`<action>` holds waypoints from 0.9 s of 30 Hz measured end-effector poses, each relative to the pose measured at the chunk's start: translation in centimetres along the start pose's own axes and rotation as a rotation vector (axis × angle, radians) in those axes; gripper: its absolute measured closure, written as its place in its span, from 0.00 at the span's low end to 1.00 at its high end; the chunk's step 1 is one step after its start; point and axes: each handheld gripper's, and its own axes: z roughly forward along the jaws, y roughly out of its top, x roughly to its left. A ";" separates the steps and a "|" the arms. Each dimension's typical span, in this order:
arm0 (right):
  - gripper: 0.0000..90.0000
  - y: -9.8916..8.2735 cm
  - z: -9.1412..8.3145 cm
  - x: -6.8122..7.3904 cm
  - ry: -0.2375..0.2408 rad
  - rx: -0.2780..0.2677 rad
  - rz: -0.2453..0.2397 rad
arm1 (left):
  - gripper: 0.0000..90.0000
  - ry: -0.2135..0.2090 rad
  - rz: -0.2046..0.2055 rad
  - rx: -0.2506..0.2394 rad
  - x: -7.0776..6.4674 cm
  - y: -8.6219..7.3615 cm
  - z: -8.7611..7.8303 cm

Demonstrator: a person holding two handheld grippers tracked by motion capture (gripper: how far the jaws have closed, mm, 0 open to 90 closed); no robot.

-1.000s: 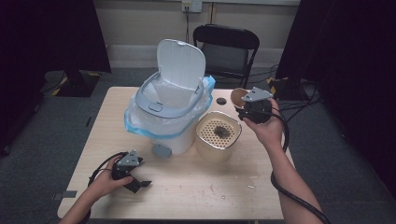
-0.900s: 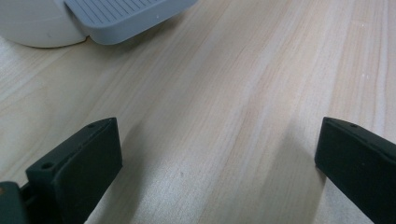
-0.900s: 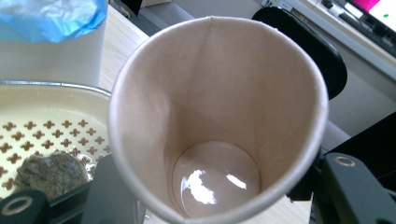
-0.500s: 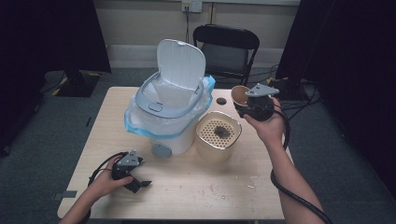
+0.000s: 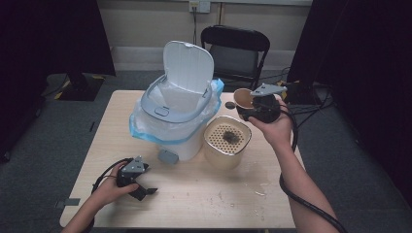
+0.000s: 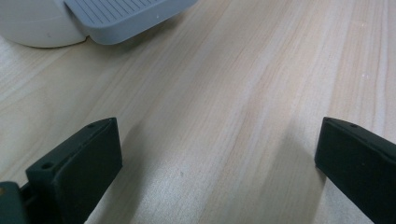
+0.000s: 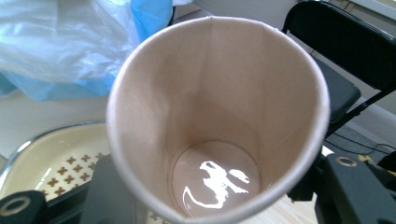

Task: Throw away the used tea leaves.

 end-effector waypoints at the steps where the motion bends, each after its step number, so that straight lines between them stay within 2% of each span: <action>1: 0.48 0.1 0.0 -0.1 0.008 0.001 0.005 | 0.00 0.000 -0.001 0.001 0.0 0.0 0.0; 8: 0.48 1.5 -0.8 -0.3 0.034 -0.029 0.032 | 0.00 -0.001 -0.001 0.001 0.0 0.0 0.0; 16: 0.48 3.0 -1.4 0.0 0.043 -0.027 0.016 | 0.00 -0.004 0.001 0.004 0.0 0.0 -0.1; 27: 0.47 4.9 -2.0 0.6 0.089 -0.045 0.025 | 0.00 -0.004 0.001 0.004 0.0 0.0 0.0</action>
